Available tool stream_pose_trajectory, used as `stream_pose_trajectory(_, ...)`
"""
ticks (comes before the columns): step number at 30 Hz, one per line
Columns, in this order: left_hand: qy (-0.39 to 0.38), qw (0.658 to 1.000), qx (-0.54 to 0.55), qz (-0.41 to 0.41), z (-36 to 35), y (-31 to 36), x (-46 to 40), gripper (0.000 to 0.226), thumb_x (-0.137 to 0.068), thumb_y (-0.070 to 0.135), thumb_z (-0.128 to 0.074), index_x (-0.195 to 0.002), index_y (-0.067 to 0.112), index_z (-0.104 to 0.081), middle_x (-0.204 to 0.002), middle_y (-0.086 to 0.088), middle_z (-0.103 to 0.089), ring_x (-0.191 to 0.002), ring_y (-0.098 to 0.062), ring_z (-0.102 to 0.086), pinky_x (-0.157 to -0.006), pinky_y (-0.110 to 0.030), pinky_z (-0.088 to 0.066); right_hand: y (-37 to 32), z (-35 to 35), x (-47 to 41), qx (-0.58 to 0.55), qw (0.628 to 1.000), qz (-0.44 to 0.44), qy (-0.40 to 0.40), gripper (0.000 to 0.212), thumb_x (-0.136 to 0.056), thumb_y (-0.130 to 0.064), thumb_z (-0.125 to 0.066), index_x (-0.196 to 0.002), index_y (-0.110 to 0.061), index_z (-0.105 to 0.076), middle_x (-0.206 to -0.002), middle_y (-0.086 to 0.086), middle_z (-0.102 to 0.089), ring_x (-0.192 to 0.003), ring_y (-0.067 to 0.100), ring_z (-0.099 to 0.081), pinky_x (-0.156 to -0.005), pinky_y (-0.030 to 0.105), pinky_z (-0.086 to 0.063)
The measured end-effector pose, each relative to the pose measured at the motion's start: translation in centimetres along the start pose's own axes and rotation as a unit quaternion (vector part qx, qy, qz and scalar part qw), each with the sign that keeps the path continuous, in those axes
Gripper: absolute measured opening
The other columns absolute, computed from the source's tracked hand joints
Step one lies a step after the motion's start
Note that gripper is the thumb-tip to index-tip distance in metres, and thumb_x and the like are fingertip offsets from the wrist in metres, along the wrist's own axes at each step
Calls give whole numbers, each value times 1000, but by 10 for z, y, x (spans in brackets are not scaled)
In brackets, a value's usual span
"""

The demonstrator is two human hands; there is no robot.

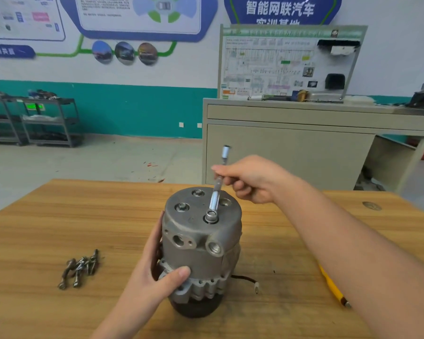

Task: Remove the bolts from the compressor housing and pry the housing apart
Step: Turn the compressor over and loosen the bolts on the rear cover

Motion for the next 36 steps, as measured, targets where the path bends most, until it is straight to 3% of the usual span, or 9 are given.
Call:
stream_pose_trajectory(4, -7, 1000, -8, -1, -2, 0, 0, 112, -55, 69, -84, -150, 48, -27, -147, 21, -47, -133, -5, -49, -105, -34, -47, -53, -45, 5, 309, 943, 114, 46, 32, -90, -29, -68, -69, -5, -65, -41, -5, -53, -31, 5, -43, -38, 14, -36)
stream_pose_trajectory(7, -9, 1000, -8, -2, -4, 1, 0, 104, -60, 63, -82, -147, 55, -26, -147, 26, -45, -133, 0, -47, -103, -27, -48, -74, -88, 25, 419, 884, 205, 30, 35, -90, -35, -65, -91, 0, -71, -62, 4, -59, -52, 16, -51, -56, 22, -44)
stream_pose_trajectory(13, 12, 1000, -8, 12, 0, -3, 1, 106, -54, 65, -82, -144, 52, -28, -136, 35, -50, -128, 10, -47, -98, -18, -45, -70, -123, 99, 393, 852, 342, -60, 28, -87, -46, -66, -100, -24, -75, -61, -27, -59, -62, -11, -52, -54, 8, -37)
stream_pose_trajectory(18, 12, 1000, -24, 10, 4, -9, 1, 105, -54, 70, -79, -144, 34, -41, -133, 26, -58, -127, 2, -52, -97, -17, -47, -42, -97, 160, 358, 792, 494, 27, 10, -80, -29, -74, -79, -19, -70, -71, -12, -42, -73, 4, -41, -65, 24, -35)
stream_pose_trajectory(20, 5, 1000, -13, -5, 2, -6, 1, 109, -59, 68, -81, -151, 37, -32, -143, 21, -52, -131, 0, -49, -100, -20, -46, -25, -71, 175, 273, 810, 516, 59, 14, -82, -28, -72, -72, -20, -65, -73, -7, -42, -70, 8, -43, -63, 21, -35)
stream_pose_trajectory(25, 1, 1000, -3, -10, 2, -6, 1, 105, -58, 68, -84, -146, 56, -29, -147, 25, -45, -134, 1, -45, -98, -18, -46, 19, -7, 137, -94, 935, 341, 12, 24, -87, -35, -61, -66, -25, -68, -62, -5, -51, -60, 11, -49, -59, 18, -41)
stream_pose_trajectory(29, -2, 1000, 15, -9, 2, -6, -1, 104, -59, 64, -85, -146, 56, -29, -148, 27, -44, -136, 1, -44, -100, -19, -47, 54, -2, 77, -325, 945, 41, -25, 20, -72, -26, -70, -81, -9, -66, -50, -1, -46, -39, 7, -42, -30, 14, -29)
stream_pose_trajectory(32, -4, 1000, 23, -13, 1, -8, -1, 106, -59, 62, -87, -148, 53, -29, -149, 24, -44, -137, -2, -43, -108, -34, -41, 44, -6, 52, -299, 952, -56, -27, 18, -67, -20, -73, -72, -9, -59, -46, -4, -47, -32, 1, -42, -25, 9, -26)
stream_pose_trajectory(36, -7, 999, 35, -5, -1, -7, -1, 102, -58, 61, -88, -142, 62, -30, -145, 26, -47, -133, -1, -48, -96, -19, -50, 5, -12, 29, -23, 998, -57, 12, 20, -85, -21, -72, -75, -7, -61, -47, -4, -47, -31, 1, -34, -29, 11, -24)
Point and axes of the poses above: each hand's wrist, its own x-axis away from the middle knuckle, its own z-axis out of the back of the hand, y = z × x, the point moved 10 cm from there along -x, towards the middle knuckle
